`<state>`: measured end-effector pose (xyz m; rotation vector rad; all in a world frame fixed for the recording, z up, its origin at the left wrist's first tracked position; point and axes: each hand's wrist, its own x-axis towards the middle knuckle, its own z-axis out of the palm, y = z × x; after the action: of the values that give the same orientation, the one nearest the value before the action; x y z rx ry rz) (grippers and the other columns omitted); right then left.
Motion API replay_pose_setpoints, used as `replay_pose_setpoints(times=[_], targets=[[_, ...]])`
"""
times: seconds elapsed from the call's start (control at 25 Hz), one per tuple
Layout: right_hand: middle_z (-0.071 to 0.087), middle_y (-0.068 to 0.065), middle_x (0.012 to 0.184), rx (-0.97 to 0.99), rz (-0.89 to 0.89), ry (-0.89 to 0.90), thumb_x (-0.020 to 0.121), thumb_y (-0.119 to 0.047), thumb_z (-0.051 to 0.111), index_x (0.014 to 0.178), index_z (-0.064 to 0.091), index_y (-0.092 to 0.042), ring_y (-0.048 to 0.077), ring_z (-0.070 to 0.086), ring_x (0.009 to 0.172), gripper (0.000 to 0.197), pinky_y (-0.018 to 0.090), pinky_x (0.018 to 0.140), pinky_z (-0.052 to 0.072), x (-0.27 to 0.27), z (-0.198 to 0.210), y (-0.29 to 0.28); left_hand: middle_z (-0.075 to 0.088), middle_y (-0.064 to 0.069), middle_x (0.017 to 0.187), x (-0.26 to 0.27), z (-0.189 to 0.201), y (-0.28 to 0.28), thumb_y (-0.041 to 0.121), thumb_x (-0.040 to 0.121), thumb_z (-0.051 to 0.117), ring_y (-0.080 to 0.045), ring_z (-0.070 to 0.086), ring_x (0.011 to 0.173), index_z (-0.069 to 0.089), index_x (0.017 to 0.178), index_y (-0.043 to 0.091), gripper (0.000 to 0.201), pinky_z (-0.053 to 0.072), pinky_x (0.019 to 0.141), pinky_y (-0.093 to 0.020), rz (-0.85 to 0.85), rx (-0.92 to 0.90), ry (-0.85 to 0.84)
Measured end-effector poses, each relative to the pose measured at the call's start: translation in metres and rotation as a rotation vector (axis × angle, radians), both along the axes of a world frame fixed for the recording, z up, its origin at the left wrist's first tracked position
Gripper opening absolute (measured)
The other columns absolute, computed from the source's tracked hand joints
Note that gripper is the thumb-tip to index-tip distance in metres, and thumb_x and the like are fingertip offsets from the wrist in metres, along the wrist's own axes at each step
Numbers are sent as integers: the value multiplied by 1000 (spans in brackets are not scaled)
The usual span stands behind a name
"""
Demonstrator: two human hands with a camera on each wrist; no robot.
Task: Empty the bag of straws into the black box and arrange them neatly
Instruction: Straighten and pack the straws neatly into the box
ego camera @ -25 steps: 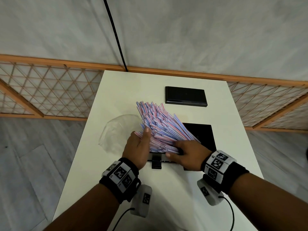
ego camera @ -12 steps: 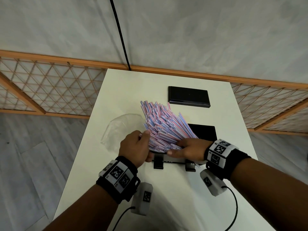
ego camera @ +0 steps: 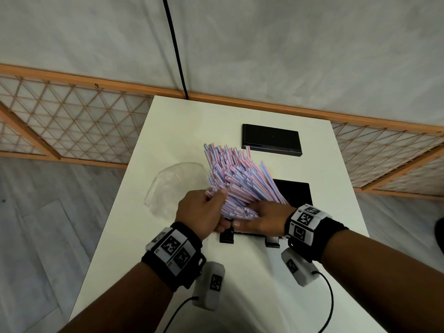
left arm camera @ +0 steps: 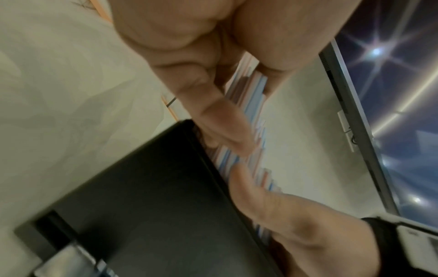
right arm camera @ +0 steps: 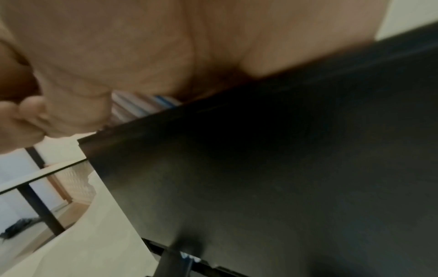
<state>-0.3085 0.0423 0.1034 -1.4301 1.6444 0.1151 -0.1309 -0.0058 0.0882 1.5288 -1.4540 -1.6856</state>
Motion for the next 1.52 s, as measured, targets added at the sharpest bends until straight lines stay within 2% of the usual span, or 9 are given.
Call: replay_pose_setpoints(times=[0.2,0.32,0.44,0.64,0.8,0.92,1.0,1.32,1.52], targets=[[67,-10,97,-222,-58,123,76,-71,65,103,65,-33,12,62,94,47,25,85,47,-12,-17,6,71,-11,59,8,-2,-1,59,91,58,-29,71,55,68,71,4,60,62,63,-46,-62,-122,-119],[62,-15,84,-245,5,114,74,-67,70,93,62,-32,9,59,84,41,21,74,43,-17,-13,16,70,-9,74,14,-6,-2,75,81,57,-27,69,55,58,89,7,68,57,50,-34,-60,-107,-198],[69,-16,92,-300,-65,55,74,-54,78,106,70,-27,2,63,87,42,15,79,47,-33,3,26,64,-9,75,12,-14,0,69,83,59,-25,62,53,49,98,11,60,48,42,-27,-54,-19,-137],[69,-5,83,-252,-299,346,83,-34,70,78,69,-25,17,64,85,11,28,73,48,-71,16,20,58,-1,79,4,-29,1,59,88,60,-17,55,68,45,91,17,45,42,60,-29,-32,-149,-123],[63,3,72,-14,-149,368,91,-53,54,66,63,-14,25,61,78,47,31,71,45,-59,4,13,54,2,76,0,-33,2,54,89,62,-13,52,67,43,85,18,41,38,60,-27,-15,-190,-80],[68,2,111,124,-127,276,66,-98,25,113,67,-25,23,60,108,96,31,97,42,-48,-12,9,58,1,80,1,-35,3,56,87,63,-12,54,71,45,85,17,42,39,63,-27,-26,-205,-77],[53,-1,143,175,-77,223,48,-107,21,142,47,-35,21,47,132,122,35,114,32,-49,-17,6,61,-2,86,2,-37,4,58,86,63,-14,58,77,48,87,16,44,42,66,-29,-25,-207,-71],[61,-8,131,227,78,261,37,-107,41,134,53,-39,16,52,126,119,39,109,40,-45,-44,9,58,-1,76,3,-51,2,83,67,52,-18,55,69,48,81,19,66,48,69,-35,-33,-220,-16],[63,-13,127,216,-30,212,36,-102,53,132,54,-41,14,55,121,114,37,108,41,-48,-48,2,58,-7,74,4,-51,4,67,82,61,-21,55,63,51,85,14,54,46,61,-39,-38,-196,14]])
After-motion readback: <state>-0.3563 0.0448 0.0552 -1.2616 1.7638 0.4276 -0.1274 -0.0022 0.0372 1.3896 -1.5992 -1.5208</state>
